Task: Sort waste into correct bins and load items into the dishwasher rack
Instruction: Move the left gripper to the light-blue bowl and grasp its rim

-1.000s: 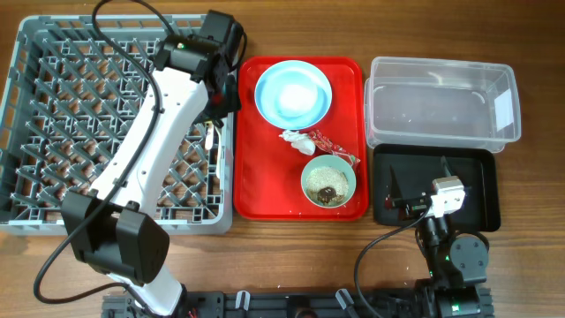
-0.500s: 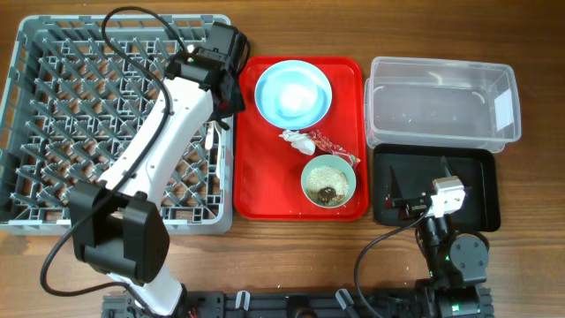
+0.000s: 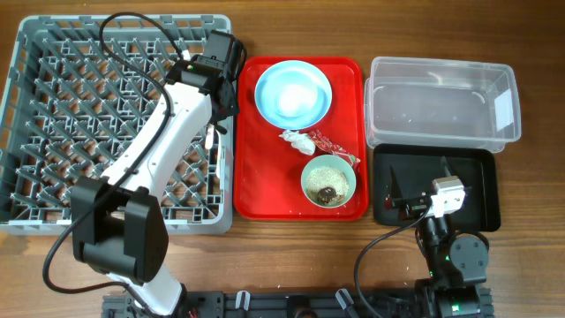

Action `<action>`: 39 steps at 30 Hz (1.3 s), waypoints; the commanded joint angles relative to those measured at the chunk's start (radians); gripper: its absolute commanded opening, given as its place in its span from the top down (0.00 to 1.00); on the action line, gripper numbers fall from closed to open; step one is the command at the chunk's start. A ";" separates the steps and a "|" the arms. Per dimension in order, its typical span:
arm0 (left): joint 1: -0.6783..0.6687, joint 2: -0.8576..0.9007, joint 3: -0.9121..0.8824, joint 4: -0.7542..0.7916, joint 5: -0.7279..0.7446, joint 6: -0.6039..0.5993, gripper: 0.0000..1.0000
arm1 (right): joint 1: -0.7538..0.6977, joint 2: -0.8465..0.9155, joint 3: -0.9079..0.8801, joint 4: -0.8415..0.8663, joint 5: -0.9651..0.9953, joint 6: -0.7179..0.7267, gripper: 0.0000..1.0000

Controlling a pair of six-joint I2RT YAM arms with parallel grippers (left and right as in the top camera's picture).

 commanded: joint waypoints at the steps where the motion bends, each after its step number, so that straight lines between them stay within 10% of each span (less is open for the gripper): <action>1: 0.019 0.000 -0.010 0.044 -0.182 -0.017 0.96 | -0.005 -0.002 -0.001 0.003 -0.009 -0.005 0.00; 17: 0.076 -0.114 0.032 0.088 -0.146 -0.017 0.96 | -0.005 -0.002 -0.001 0.003 -0.009 -0.005 0.00; 24: 0.041 -0.249 0.089 0.137 0.431 -0.017 0.78 | -0.005 -0.002 -0.001 0.003 -0.009 -0.005 0.00; 39: -0.262 0.048 0.089 0.372 0.312 -0.016 0.71 | -0.005 -0.002 -0.001 0.003 -0.009 -0.005 0.00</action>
